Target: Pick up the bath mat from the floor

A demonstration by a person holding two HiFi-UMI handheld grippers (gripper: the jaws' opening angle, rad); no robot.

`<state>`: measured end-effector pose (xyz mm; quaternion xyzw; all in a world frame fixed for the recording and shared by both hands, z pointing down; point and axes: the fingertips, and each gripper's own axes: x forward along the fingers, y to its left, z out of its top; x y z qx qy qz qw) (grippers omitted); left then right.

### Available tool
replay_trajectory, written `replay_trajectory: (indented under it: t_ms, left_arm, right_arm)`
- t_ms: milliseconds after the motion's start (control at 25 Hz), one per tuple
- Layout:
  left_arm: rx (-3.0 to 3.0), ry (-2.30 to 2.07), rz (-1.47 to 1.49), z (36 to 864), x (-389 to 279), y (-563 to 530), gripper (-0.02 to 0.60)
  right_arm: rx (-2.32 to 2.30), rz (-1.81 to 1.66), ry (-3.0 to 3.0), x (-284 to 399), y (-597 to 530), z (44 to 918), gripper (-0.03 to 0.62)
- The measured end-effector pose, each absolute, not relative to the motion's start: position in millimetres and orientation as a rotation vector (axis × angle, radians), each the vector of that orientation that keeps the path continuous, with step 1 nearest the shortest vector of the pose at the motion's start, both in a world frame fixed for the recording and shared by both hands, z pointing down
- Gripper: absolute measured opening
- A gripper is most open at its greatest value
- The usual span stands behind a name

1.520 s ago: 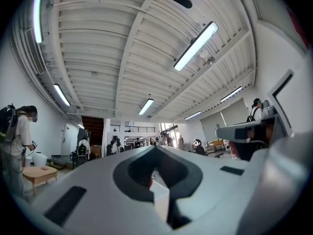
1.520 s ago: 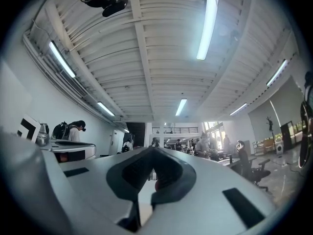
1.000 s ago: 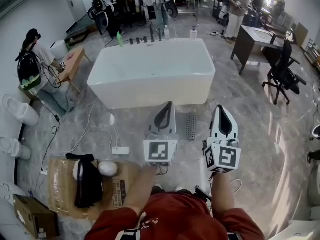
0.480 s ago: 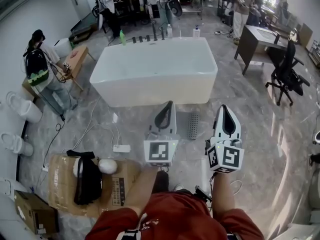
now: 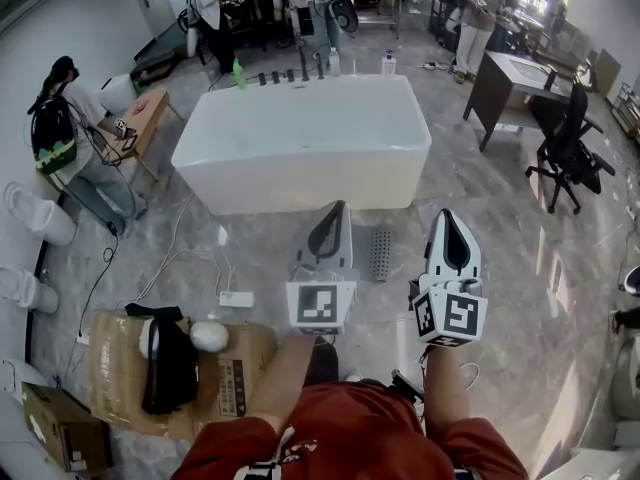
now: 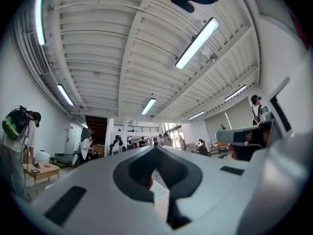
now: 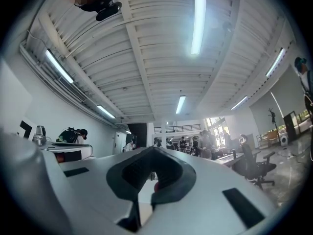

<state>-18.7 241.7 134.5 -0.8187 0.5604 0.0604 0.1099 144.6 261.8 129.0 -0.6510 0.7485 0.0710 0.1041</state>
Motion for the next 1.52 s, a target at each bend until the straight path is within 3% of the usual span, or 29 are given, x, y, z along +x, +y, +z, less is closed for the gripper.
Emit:
replay_trajectory:
  t_ms: [1520]
  left_arm:
    - [-2.394,1.649,0.104,152,-136,30,0.015]
  right_arm:
    - [-1.975,0.217,2.277,23,49,141,0.012]
